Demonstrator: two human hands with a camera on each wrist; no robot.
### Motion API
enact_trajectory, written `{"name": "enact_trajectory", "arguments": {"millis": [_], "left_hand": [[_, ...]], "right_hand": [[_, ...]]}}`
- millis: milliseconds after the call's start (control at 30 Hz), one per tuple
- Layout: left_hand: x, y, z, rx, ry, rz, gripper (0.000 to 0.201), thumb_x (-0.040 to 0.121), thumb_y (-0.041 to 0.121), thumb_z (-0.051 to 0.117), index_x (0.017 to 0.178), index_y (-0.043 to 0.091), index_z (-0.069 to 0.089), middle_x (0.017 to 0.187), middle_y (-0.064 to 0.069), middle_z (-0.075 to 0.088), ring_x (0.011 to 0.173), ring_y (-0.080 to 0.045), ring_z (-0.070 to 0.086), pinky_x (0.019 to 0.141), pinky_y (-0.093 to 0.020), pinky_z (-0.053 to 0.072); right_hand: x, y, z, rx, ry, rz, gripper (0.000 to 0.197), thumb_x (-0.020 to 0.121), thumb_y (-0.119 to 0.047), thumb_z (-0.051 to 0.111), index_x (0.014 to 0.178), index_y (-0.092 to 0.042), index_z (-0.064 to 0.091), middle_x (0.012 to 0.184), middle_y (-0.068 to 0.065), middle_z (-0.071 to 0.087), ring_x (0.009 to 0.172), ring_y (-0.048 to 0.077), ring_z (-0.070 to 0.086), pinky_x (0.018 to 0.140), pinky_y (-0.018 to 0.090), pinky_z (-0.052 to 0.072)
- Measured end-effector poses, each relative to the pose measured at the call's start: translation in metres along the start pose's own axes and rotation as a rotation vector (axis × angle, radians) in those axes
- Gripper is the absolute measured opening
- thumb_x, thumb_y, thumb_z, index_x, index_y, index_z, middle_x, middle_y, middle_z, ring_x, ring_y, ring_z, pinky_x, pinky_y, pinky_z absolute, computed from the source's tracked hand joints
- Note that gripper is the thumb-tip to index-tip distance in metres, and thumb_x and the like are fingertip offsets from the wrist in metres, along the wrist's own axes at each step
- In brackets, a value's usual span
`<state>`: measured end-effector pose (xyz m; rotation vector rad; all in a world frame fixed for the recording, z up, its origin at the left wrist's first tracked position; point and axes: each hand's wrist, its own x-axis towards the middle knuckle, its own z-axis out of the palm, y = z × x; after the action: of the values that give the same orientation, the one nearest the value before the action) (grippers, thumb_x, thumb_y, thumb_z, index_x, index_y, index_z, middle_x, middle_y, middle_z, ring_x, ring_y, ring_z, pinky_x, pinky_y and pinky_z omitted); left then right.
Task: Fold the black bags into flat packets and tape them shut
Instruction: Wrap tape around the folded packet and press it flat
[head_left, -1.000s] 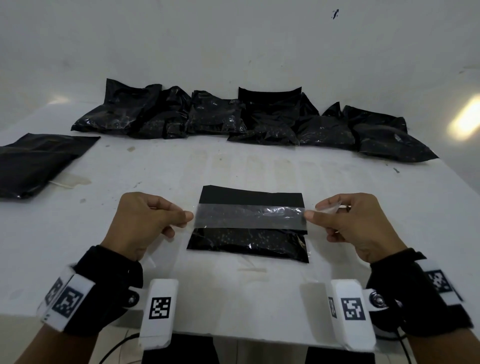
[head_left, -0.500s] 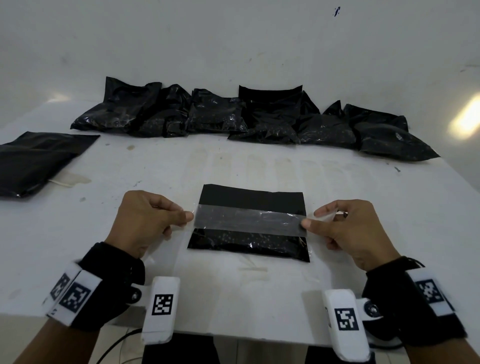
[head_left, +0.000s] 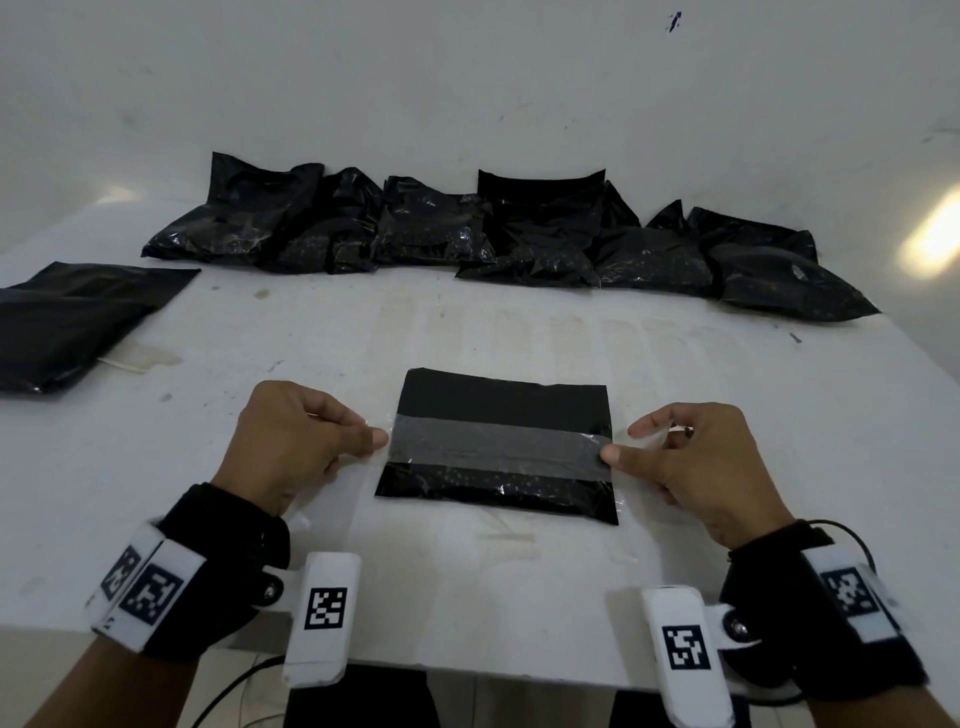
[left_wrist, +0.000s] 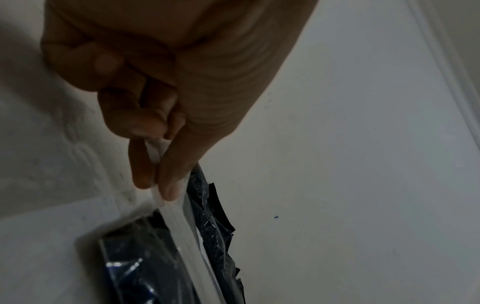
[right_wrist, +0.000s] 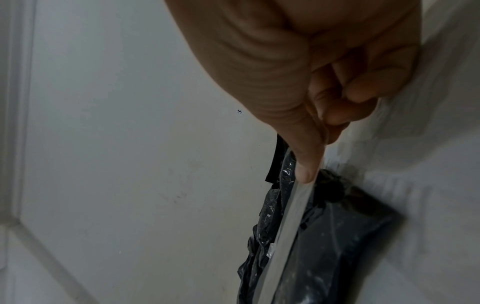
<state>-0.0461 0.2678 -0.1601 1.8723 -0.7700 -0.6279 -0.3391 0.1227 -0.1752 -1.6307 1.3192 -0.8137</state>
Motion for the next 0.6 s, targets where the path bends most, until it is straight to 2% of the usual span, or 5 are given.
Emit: {"name": "enact_trajectory", "arguments": {"millis": [167, 400, 500, 600], "left_hand": [[0.0015, -0.0013, 0.0005, 0.02, -0.019, -0.016, 0.019, 0.062, 0.007, 0.089, 0.065, -0.001, 0.072, 0.048, -0.006, 0.064, 0.04, -0.016, 0.045, 0.045, -0.022, 0.042], [0.0034, -0.0026, 0.0003, 0.098, -0.05, -0.035, 0.022, 0.059, 0.013, 0.092, 0.058, 0.006, 0.071, 0.055, -0.018, 0.064, 0.044, -0.018, 0.049, 0.052, -0.027, 0.045], [0.0045, -0.0022, 0.0028, 0.11, -0.04, -0.043, 0.022, 0.06, 0.009, 0.091, 0.065, 0.003, 0.071, 0.052, -0.008, 0.063, 0.039, -0.012, 0.048, 0.046, -0.023, 0.043], [0.0053, -0.0024, 0.0045, 0.109, -0.033, -0.041, 0.026, 0.062, 0.014, 0.091, 0.072, 0.002, 0.07, 0.059, -0.012, 0.068, 0.04, -0.012, 0.05, 0.046, -0.024, 0.043]], "right_hand": [[0.0007, 0.0015, 0.0001, -0.016, -0.001, -0.001, 0.034, 0.058, -0.02, 0.095, 0.077, -0.01, 0.068, 0.048, 0.001, 0.051, 0.033, 0.006, 0.04, 0.045, 0.022, 0.035], [-0.0004, -0.0007, -0.0003, -0.091, -0.027, 0.006, 0.033, 0.059, -0.02, 0.095, 0.078, -0.013, 0.068, 0.053, 0.003, 0.051, 0.036, 0.009, 0.041, 0.044, 0.023, 0.036], [0.0, -0.002, 0.001, -0.107, -0.038, 0.021, 0.034, 0.06, -0.019, 0.094, 0.079, -0.013, 0.067, 0.053, 0.004, 0.052, 0.033, 0.006, 0.04, 0.04, 0.021, 0.036], [0.0001, -0.0039, 0.0025, -0.117, -0.047, 0.029, 0.033, 0.063, -0.018, 0.093, 0.082, -0.011, 0.066, 0.052, 0.005, 0.054, 0.032, 0.005, 0.042, 0.036, 0.019, 0.035]]}}
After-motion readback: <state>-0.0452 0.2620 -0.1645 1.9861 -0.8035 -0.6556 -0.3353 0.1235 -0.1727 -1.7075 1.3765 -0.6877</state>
